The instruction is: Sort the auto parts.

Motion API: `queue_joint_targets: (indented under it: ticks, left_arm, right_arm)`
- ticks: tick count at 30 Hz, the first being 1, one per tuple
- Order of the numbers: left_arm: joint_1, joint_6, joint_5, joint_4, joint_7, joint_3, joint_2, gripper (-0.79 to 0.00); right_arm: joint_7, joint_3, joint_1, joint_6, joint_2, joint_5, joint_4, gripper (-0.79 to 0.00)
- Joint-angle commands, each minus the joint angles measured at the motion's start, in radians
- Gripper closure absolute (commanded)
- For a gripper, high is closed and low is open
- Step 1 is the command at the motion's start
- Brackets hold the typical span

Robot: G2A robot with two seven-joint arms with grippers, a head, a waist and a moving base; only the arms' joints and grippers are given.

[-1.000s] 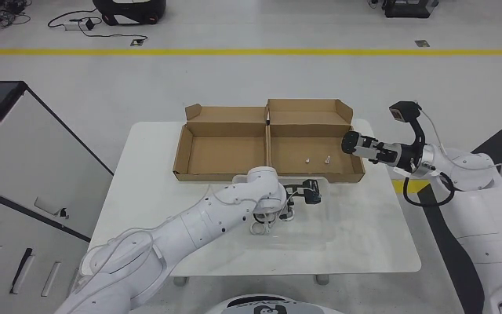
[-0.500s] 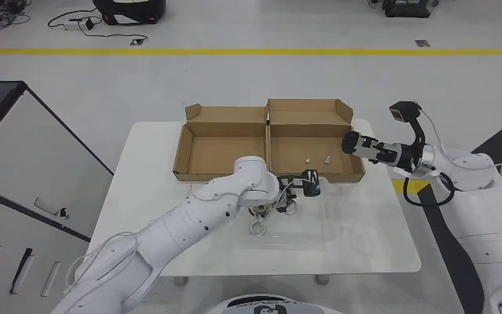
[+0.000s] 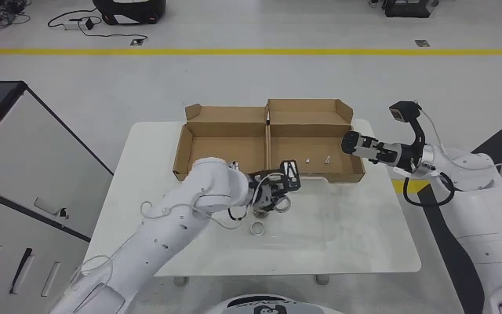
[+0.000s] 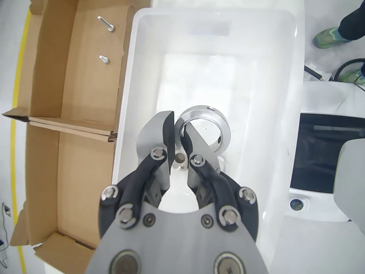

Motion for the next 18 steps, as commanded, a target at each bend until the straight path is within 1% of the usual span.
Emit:
queue_joint_targets:
  ticks: [1, 3, 6, 11, 18]
  left_arm:
    - [0.031, -0.012, -0.012, -0.046, 0.012, -0.056, 0.015, 0.000]
    - [0.061, -0.009, -0.040, -0.080, 0.042, -0.114, 0.028, 0.000]
    - [0.099, -0.031, -0.070, -0.115, 0.080, -0.192, 0.046, 0.000]
    - [0.167, -0.086, -0.089, -0.154, 0.172, -0.324, 0.072, 0.000]
    - [0.254, -0.193, -0.103, -0.193, 0.320, -0.499, 0.103, 0.000]
  right_arm:
    - [0.000, 0.000, 0.000, 0.000, 0.000, 0.000, 0.000, -0.785]
    - [0.000, 0.000, 0.000, 0.000, 0.000, 0.000, 0.000, -0.785]
    - [0.000, 0.000, 0.000, 0.000, 0.000, 0.000, 0.000, -0.785]
    - [0.000, 0.000, 0.000, 0.000, 0.000, 0.000, 0.000, -0.785]
    - [0.000, 0.000, 0.000, 0.000, 0.000, 0.000, 0.000, -0.785]
